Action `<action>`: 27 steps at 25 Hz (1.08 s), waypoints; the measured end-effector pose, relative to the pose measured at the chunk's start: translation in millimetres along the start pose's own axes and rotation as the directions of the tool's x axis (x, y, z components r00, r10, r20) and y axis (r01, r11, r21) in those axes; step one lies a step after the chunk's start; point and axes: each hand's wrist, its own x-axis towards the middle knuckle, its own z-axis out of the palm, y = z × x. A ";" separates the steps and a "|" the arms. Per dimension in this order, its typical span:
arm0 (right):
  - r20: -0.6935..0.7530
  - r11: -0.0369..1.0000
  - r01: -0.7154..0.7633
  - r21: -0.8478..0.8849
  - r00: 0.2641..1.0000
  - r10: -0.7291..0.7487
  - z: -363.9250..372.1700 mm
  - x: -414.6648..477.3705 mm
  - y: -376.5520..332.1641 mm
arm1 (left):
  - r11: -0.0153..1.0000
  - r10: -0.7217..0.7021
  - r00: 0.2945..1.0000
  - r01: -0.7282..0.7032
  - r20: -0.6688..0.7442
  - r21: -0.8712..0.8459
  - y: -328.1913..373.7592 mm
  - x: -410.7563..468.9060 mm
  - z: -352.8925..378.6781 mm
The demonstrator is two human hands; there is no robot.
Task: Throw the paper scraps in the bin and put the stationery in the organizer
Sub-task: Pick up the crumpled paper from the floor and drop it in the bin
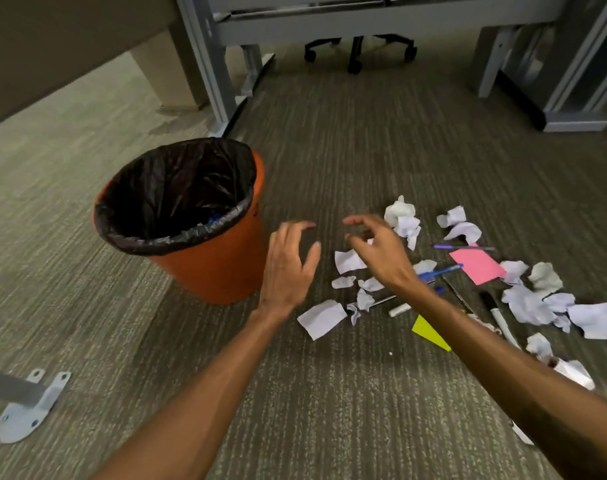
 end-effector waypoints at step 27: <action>-0.215 0.941 -0.322 -0.106 0.931 0.294 9.3 -73.4 110.3 | 0.858 -0.511 0.828 0.508 0.231 0.076 -42.7 -52.5 92.7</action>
